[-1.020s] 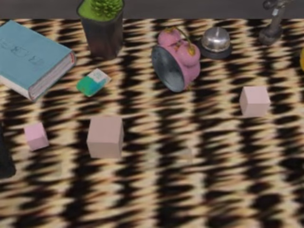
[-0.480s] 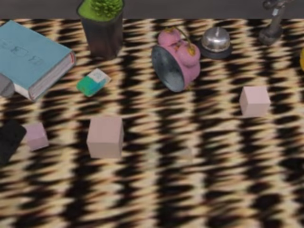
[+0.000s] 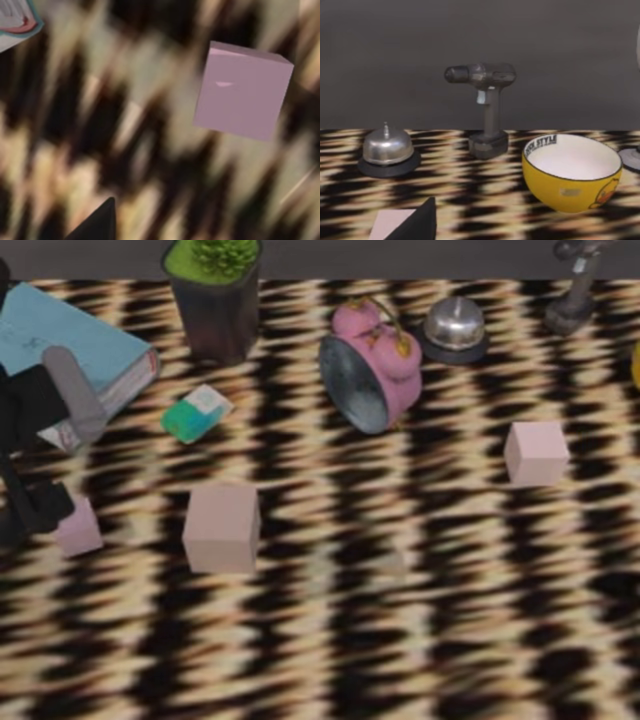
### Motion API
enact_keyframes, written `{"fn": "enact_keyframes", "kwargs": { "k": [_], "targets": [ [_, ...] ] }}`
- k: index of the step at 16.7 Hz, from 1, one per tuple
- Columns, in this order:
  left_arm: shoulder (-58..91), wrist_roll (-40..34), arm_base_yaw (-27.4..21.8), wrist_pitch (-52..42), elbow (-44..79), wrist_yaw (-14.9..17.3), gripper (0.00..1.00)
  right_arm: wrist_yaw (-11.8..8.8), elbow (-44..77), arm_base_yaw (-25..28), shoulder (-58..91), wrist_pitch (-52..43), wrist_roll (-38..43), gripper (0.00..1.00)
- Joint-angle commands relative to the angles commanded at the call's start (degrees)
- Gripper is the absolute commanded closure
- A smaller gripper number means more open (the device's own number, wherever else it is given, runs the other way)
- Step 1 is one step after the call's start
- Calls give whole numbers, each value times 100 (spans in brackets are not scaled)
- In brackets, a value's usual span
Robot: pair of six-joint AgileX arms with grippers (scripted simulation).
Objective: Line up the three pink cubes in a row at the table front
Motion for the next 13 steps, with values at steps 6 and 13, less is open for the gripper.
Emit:
{"fn": "enact_keyframes", "kwargs": {
  "k": [6,13],
  "targets": [
    [1306,805,-59,-701,1061,9,0,0,0,0,0,0,0,0],
    [1369,829,-39,-614,1014,9,0,0,0,0,0,0,0,0]
  ]
}}
